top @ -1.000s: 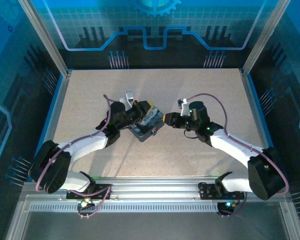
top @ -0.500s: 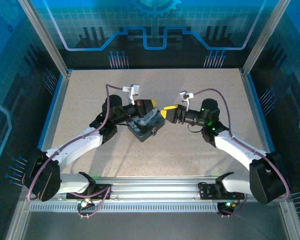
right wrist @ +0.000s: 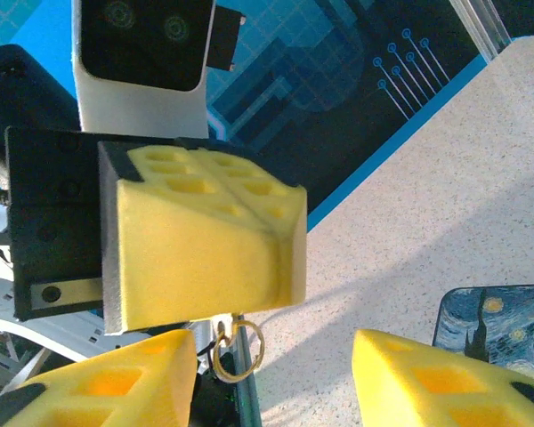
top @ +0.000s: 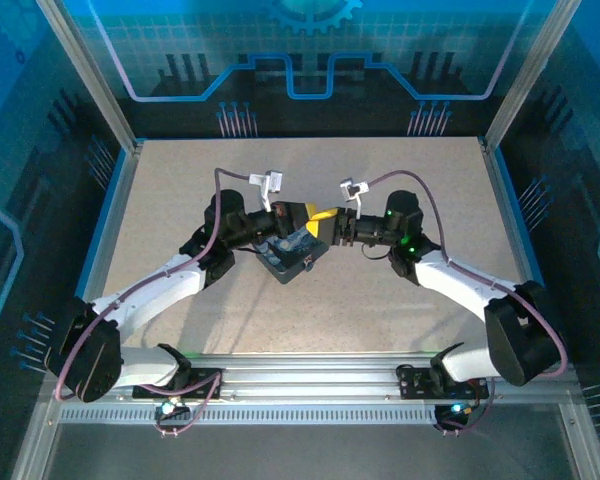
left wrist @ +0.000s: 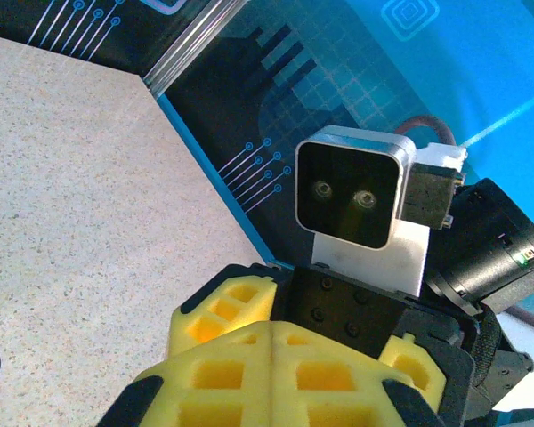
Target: Unlock the padlock with the key
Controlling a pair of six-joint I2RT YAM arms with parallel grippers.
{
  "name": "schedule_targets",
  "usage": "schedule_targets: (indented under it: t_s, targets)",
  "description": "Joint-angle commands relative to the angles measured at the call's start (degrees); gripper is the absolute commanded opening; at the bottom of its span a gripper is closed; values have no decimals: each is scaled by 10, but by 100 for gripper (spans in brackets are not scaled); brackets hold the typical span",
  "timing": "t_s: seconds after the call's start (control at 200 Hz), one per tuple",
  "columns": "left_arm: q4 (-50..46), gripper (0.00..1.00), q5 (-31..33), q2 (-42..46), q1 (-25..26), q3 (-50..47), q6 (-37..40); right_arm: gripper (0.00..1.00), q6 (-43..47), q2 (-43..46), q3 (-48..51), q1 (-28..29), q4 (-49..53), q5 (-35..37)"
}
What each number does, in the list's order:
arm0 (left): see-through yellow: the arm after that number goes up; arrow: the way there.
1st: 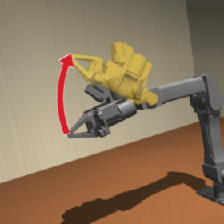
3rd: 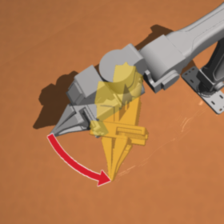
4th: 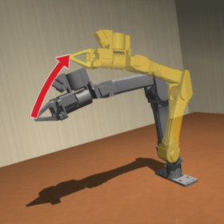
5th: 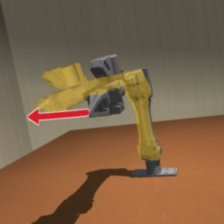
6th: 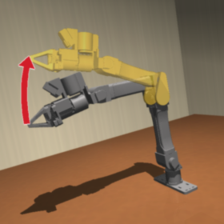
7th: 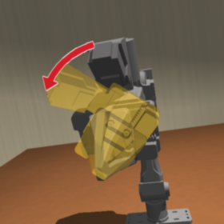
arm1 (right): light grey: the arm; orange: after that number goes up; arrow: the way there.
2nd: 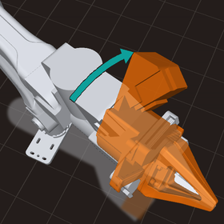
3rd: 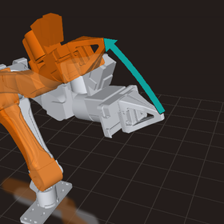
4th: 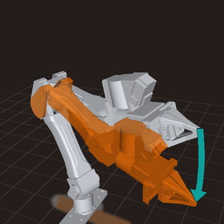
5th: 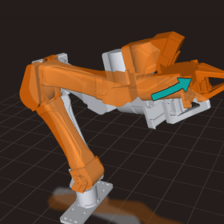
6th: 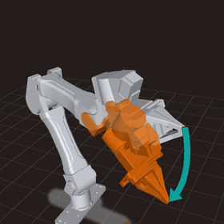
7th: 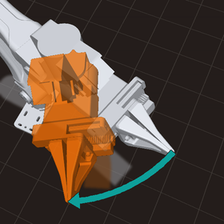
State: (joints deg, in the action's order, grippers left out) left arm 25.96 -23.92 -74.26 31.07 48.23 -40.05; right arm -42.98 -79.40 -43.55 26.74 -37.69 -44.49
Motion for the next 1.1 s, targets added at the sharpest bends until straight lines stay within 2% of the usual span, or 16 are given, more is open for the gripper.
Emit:
schedule_targets:
  t_s: [0.0,0.22,0.515,0.595,0.675,0.75,0.965,1.096]
  targets:
    - [20,0,-13,-6,-2,18,11,48,-6,-10,-23,10,-21,-9]
    - [24,0,-13,-9,-2,17,9,36,-12,-22,-27,13,-23,-5]
    - [26,0,-15,-11,-2,11,15,6,-22,-16,-24,10,-29,8]
    - [22,10,-12,-6,-2,7,20,0,-14,-10,-21,8,-11,14]
    - [15,24,-6,1,-4,5,23,0,4,-4,-18,5,20,24]
    - [3,31,-2,9,-8,5,27,0,23,1,-15,5,51,31]
    - [-62,64,31,54,-38,-10,27,0,84,30,-2,-2,145,61]
    - [-156,72,85,100,-65,-32,25,0,143,51,-7,-3,244,96]
